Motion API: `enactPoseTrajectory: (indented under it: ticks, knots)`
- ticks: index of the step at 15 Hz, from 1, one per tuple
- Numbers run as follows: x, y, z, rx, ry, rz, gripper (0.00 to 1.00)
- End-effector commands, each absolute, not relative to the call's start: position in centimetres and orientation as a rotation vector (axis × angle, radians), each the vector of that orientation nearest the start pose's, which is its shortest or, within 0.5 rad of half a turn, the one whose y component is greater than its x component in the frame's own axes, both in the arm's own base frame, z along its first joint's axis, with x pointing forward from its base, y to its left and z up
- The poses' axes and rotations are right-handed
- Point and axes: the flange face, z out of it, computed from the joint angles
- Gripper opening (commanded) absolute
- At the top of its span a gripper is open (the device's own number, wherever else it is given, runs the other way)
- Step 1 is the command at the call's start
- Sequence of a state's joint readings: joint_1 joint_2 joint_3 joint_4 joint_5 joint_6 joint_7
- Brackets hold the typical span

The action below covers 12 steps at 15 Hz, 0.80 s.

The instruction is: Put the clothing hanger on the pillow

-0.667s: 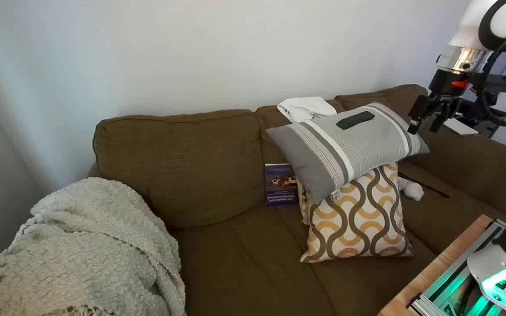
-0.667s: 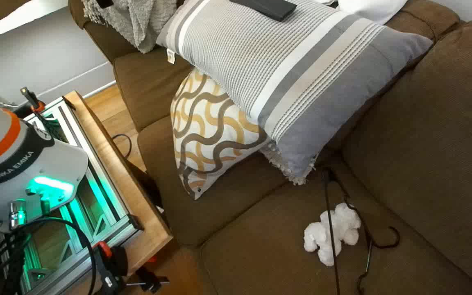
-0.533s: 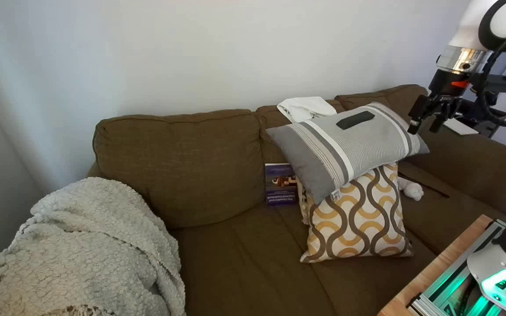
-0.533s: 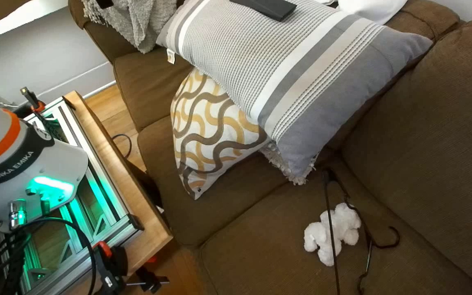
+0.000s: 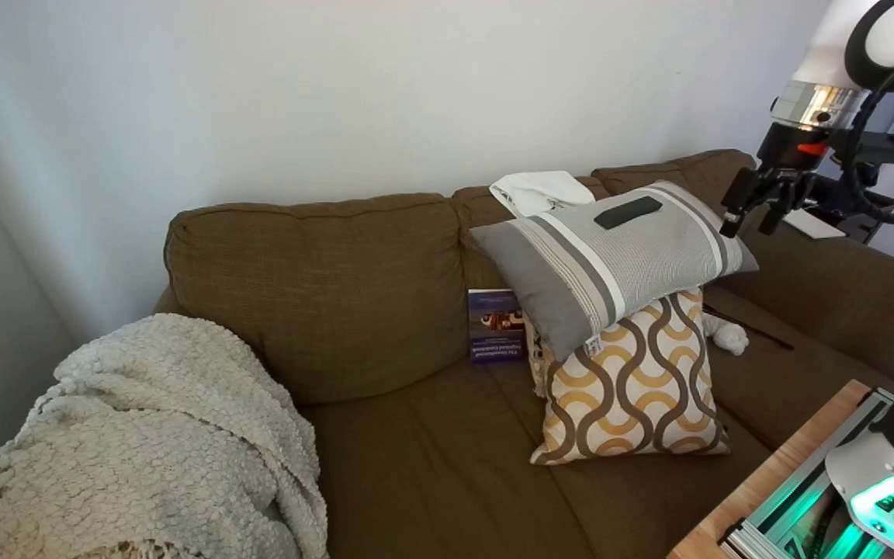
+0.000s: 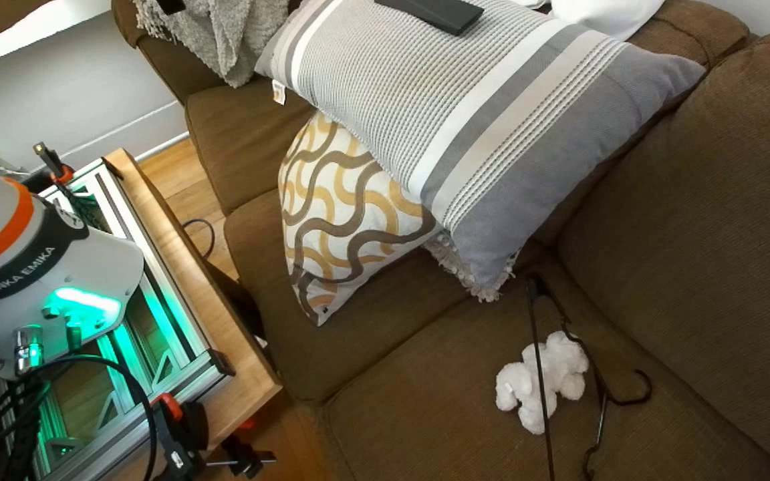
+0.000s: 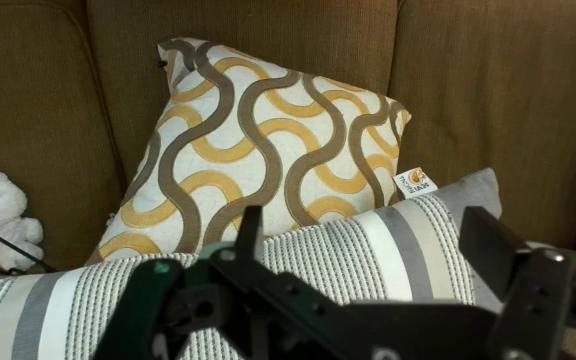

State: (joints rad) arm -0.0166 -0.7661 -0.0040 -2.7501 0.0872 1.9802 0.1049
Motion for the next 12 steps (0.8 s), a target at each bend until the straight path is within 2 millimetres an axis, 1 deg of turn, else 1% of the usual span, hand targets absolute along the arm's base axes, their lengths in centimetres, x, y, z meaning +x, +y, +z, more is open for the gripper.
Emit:
enactPoseTrajectory:
  ticks: [1, 2, 3, 4, 5, 6, 7, 9, 12]
  knots:
    - [31.7, -1.9, 43.4, -3.067, 0.286, 0.003, 1.0]
    - [31.5, -3.7, 43.7, -3.097, 0.316, 0.01, 1.0]
    - [31.4, -5.0, 43.8, -3.122, 0.333, 0.016, 1.0]
    - [31.2, -7.4, 44.0, -3.169, 0.357, 0.014, 1.0]
    - [31.0, -9.2, 44.0, -3.203, 0.383, 0.035, 1.0]
    - [30.7, -11.9, 44.0, -3.25, 0.382, 0.049, 1.0]
    - [30.6, -13.8, 44.0, -3.28, 0.383, 0.054, 1.0]
    - [30.4, -18.4, 43.4, -3.324, 0.398, 0.084, 1.0]
    - [30.6, -24.2, 41.3, -3.349, 0.474, 0.101, 1.0]
